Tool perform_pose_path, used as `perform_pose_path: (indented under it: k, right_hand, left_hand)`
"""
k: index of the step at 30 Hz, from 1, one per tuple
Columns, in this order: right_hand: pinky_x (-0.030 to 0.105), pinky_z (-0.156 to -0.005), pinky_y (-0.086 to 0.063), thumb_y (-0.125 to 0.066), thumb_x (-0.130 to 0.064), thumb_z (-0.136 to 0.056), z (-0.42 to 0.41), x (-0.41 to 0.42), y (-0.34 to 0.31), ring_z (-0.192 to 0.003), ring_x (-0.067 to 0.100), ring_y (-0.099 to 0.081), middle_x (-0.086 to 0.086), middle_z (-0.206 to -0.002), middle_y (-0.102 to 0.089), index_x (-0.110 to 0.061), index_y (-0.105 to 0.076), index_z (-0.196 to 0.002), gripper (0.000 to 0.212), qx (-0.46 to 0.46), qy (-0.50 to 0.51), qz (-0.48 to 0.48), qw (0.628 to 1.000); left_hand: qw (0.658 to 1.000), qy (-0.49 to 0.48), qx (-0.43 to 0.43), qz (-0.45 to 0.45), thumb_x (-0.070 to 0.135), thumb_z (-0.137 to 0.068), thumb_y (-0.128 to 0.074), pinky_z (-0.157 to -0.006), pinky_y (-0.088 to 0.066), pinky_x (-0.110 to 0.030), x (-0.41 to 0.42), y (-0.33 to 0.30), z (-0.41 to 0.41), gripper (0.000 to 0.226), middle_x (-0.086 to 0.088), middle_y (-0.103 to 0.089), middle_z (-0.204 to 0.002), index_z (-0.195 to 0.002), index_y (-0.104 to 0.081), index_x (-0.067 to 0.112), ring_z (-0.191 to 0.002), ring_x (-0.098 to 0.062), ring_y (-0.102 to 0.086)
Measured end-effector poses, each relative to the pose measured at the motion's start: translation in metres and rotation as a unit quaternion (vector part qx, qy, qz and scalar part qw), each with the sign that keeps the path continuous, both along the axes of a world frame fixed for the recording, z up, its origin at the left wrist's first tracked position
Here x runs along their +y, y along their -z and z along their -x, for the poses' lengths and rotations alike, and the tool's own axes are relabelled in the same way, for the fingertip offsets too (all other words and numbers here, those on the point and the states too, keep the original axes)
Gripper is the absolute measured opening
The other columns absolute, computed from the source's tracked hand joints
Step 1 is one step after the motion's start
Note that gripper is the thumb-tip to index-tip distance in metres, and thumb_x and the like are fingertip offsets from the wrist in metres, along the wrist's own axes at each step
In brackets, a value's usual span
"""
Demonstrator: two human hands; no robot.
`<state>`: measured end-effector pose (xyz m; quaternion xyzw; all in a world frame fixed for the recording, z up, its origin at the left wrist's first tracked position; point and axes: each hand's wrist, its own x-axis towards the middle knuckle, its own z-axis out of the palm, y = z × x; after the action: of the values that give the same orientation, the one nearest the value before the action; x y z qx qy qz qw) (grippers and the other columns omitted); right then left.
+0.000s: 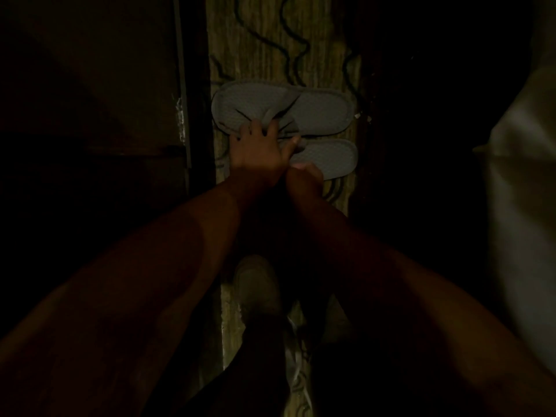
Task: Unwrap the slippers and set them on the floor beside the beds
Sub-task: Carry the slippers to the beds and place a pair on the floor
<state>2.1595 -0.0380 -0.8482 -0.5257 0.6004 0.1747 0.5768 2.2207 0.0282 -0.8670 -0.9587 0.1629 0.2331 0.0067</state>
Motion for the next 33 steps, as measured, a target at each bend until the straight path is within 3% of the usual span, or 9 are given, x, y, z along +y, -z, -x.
perform_pose_path:
  k: [6,8,12,16,19,21,23,28,33]
  right_hand:
    - [0.016,-0.050,-0.039,-0.056,0.004,-0.091,0.001,0.001,-0.004,-0.082,0.020,-0.053,0.002,-0.074,-0.055,-0.013,-0.050,-0.070,0.028,-0.020,0.022,-0.009,1.000]
    - [0.009,-0.050,-0.040,-0.052,0.008,-0.092,0.000,-0.006,-0.009,-0.090,0.021,-0.053,0.010,-0.093,-0.059,-0.003,-0.060,-0.094,0.013,-0.047,-0.039,-0.036,0.997]
    - [0.011,-0.072,-0.043,-0.061,-0.004,-0.095,0.004,-0.018,-0.040,-0.108,0.013,-0.052,0.001,-0.122,-0.054,-0.012,-0.042,-0.145,0.054,-0.109,-0.140,-0.075,0.981]
    - [0.016,-0.077,-0.044,-0.057,0.000,-0.097,0.006,-0.016,-0.114,-0.125,0.029,-0.052,0.015,-0.143,-0.051,-0.004,-0.040,-0.145,0.051,-0.098,-0.045,-0.104,0.989]
    - [0.026,-0.081,-0.053,-0.051,0.003,-0.099,0.009,-0.019,-0.178,-0.111,0.030,-0.057,0.021,-0.134,-0.056,-0.004,-0.040,-0.144,0.047,-0.113,0.018,-0.128,0.985]
    - [0.037,-0.087,-0.054,-0.055,-0.004,-0.095,0.014,-0.030,-0.224,-0.099,0.027,-0.062,0.013,-0.112,-0.064,-0.009,-0.045,-0.140,0.046,-0.118,-0.039,-0.072,0.990]
    - [0.024,-0.077,-0.052,-0.057,-0.012,-0.095,0.020,-0.046,-0.274,-0.097,0.020,-0.061,-0.002,-0.099,-0.061,-0.012,-0.050,-0.137,0.043,-0.127,-0.121,0.004,0.984]
    - [0.022,-0.095,-0.044,-0.061,-0.018,-0.091,0.032,-0.100,-0.411,-0.116,0.021,-0.061,0.007,-0.128,-0.066,-0.017,-0.056,-0.137,0.047,-0.144,-0.243,0.162,0.945]
    - [0.026,-0.089,-0.048,-0.062,-0.020,-0.088,0.064,-0.135,-0.553,-0.108,0.021,-0.066,0.004,-0.119,-0.072,-0.023,-0.065,-0.128,0.040,-0.180,-0.263,0.239,0.917]
  left_hand:
    - [0.999,0.026,0.033,-0.019,0.064,-0.098,-0.030,-0.102,-0.035,-0.050,-0.002,-0.016,-0.010,0.067,-0.021,-0.052,-0.135,-0.139,-0.052,0.017,-0.126,-0.038,-0.046]
    - [0.998,0.036,0.042,-0.026,0.063,-0.099,-0.029,-0.105,-0.033,-0.052,-0.004,-0.023,-0.015,0.064,-0.021,-0.051,-0.138,-0.141,-0.051,0.020,-0.128,-0.038,-0.044]
    - [0.998,0.042,0.045,-0.007,0.055,-0.101,-0.031,-0.107,-0.032,-0.053,0.004,-0.048,-0.013,0.059,-0.023,-0.048,-0.141,-0.152,-0.034,0.026,-0.132,-0.039,-0.042]
    - [0.999,0.031,0.038,0.019,0.049,-0.102,-0.034,-0.108,-0.033,-0.051,0.005,-0.116,-0.004,0.060,-0.020,-0.041,-0.148,-0.154,-0.029,0.020,-0.136,-0.036,-0.038]
    - [0.998,0.030,0.029,0.055,0.043,-0.101,-0.039,-0.108,-0.034,-0.050,-0.006,-0.186,-0.003,0.058,-0.018,-0.037,-0.151,-0.152,-0.033,0.017,-0.136,-0.035,-0.038]
    - [0.995,0.024,0.016,0.100,0.037,-0.100,-0.042,-0.108,-0.036,-0.050,-0.017,-0.239,0.001,0.053,-0.017,-0.039,-0.150,-0.148,-0.040,0.016,-0.134,-0.035,-0.040]
    - [0.990,0.022,0.001,0.136,0.032,-0.097,-0.045,-0.108,-0.037,-0.050,-0.027,-0.293,0.008,0.050,-0.014,-0.040,-0.150,-0.145,-0.046,0.016,-0.133,-0.033,-0.041]
    - [0.976,0.033,-0.040,0.209,0.030,-0.095,-0.048,-0.107,-0.040,-0.048,-0.050,-0.436,0.031,0.044,-0.010,-0.045,-0.147,-0.136,-0.056,0.018,-0.133,-0.029,-0.042]
    - [0.960,0.042,-0.090,0.263,0.030,-0.093,-0.052,-0.109,-0.040,-0.046,-0.068,-0.569,0.063,0.040,-0.009,-0.046,-0.146,-0.132,-0.060,0.021,-0.136,-0.029,-0.041]
